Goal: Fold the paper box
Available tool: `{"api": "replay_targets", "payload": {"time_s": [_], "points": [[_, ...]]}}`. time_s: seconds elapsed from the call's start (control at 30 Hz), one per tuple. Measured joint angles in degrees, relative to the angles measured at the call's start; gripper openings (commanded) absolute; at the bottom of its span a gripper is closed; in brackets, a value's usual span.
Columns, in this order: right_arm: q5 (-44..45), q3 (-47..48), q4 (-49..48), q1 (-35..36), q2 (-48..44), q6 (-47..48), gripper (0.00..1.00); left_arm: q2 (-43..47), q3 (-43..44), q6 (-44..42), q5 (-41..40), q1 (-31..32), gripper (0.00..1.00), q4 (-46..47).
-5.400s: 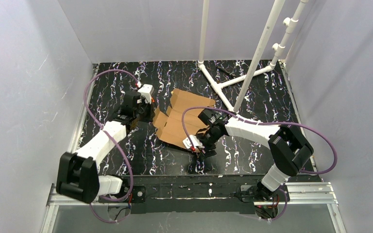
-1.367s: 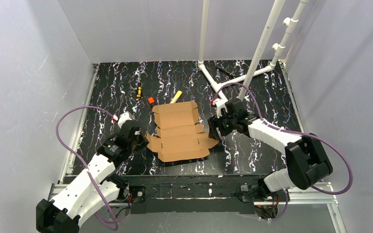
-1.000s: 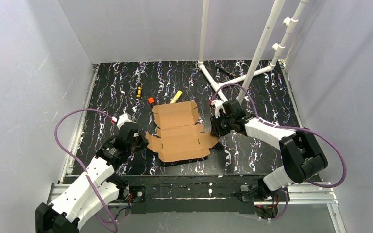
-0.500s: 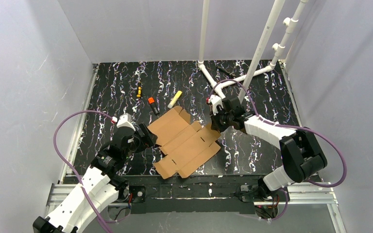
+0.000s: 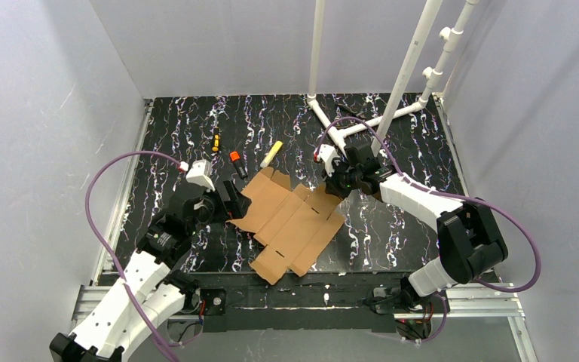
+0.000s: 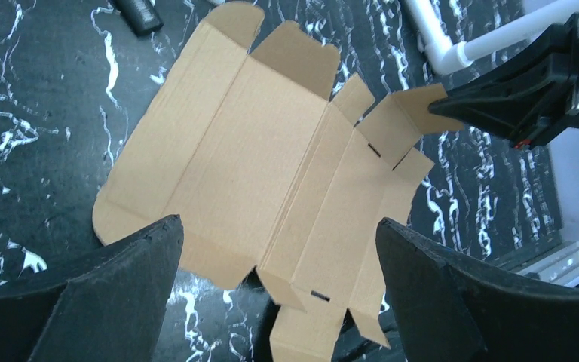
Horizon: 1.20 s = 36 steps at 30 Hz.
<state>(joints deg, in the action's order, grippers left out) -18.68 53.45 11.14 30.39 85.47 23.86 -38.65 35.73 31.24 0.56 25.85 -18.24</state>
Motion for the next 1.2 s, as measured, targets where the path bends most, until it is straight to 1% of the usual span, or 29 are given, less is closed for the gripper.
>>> {"api": "replay_targets", "payload": {"time_s": [0.17,0.3,0.43,0.53,0.67,0.77,0.9,1.0,1.1,1.17,1.2], "points": [[-2.6,2.7,2.1,0.0,0.0,4.8,0.01,0.4,-3.3,0.7,8.5,-6.6,0.98,6.2],[-4.4,4.4,4.0,0.0,0.1,8.3,0.01,0.0,-5.7,2.3,13.5,-10.7,0.98,9.5],[-5.6,5.3,5.9,0.0,0.2,11.3,0.01,-1.3,-5.7,1.8,15.8,-12.6,0.98,12.2],[-5.9,5.3,6.8,0.0,0.2,12.8,0.01,-1.6,-5.8,-0.3,17.0,-13.6,0.98,14.2],[-6.0,5.5,8.3,0.0,0.2,14.3,0.01,-1.6,-7.2,-3.0,17.6,-15.1,0.98,19.3],[-6.0,6.5,9.4,0.0,0.2,15.2,0.01,-3.0,-7.3,-4.2,19.8,-17.4,0.98,20.4],[-6.2,8.4,10.3,0.0,0.2,16.0,0.01,-8.9,-6.1,-4.3,28.6,-21.3,0.98,22.0],[-6.2,9.7,10.9,0.0,0.3,16.7,0.01,-13.3,-6.0,-2.7,35.4,-23.5,0.98,24.6],[-6.6,10.0,11.5,0.0,0.3,17.0,0.01,-15.3,-6.0,-1.0,39.3,-24.8,0.98,26.4],[-6.7,10.0,11.7,0.0,0.3,17.1,0.01,-16.1,-5.9,-0.5,41.5,-26.1,0.91,27.7],[-6.8,10.0,11.7,0.0,0.3,17.1,0.01,-16.7,-5.8,-0.3,42.6,-27.0,0.90,28.3]]}}
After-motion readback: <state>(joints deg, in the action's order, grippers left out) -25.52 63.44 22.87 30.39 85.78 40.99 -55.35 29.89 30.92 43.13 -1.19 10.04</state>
